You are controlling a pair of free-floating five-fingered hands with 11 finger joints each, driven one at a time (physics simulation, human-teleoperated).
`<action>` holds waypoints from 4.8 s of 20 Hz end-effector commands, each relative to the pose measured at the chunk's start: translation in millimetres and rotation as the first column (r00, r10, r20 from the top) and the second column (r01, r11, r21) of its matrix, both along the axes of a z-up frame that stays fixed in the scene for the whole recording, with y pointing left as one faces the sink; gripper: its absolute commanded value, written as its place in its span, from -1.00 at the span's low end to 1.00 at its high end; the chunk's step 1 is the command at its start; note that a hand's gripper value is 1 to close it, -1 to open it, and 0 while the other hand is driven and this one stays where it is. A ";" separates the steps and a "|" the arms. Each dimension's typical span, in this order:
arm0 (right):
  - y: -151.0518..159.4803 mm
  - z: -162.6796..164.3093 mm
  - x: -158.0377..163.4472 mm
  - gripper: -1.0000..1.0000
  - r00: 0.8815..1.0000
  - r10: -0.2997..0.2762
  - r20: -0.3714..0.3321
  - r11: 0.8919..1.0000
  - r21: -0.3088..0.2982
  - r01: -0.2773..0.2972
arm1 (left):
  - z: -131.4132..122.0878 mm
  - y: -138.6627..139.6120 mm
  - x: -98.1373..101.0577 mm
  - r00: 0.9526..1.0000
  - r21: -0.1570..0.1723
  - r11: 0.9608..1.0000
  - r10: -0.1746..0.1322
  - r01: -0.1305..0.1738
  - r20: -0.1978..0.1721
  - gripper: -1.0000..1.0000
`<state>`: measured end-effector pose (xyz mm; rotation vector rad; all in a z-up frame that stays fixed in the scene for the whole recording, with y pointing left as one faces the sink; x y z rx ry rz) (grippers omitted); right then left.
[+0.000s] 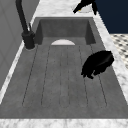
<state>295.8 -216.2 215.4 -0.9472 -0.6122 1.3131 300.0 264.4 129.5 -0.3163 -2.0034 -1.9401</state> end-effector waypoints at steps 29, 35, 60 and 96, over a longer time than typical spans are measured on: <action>-12.2 -7.2 16.4 -1.00 0.741 0.458 0.491 0.849 0.005 -0.528 | 0.0 0.0 0.0 1.000 0.000 1.000 0.000 0.000 0.000 0.00; 10.1 -23.6 66.5 -1.00 0.745 0.449 0.493 0.861 -0.018 -0.508 | 0.0 0.0 0.0 1.000 0.000 1.000 0.000 0.000 0.000 0.00; 72.1 -68.6 272.3 -1.00 0.745 0.437 0.504 0.863 0.000 -0.506 | 0.0 0.0 0.0 1.000 0.000 1.000 0.000 0.000 0.000 0.00; 141.9 -86.1 324.3 1.00 0.756 0.512 0.408 0.852 -0.127 -0.509 | 0.0 0.0 0.0 1.000 0.000 1.000 0.000 0.000 0.000 0.00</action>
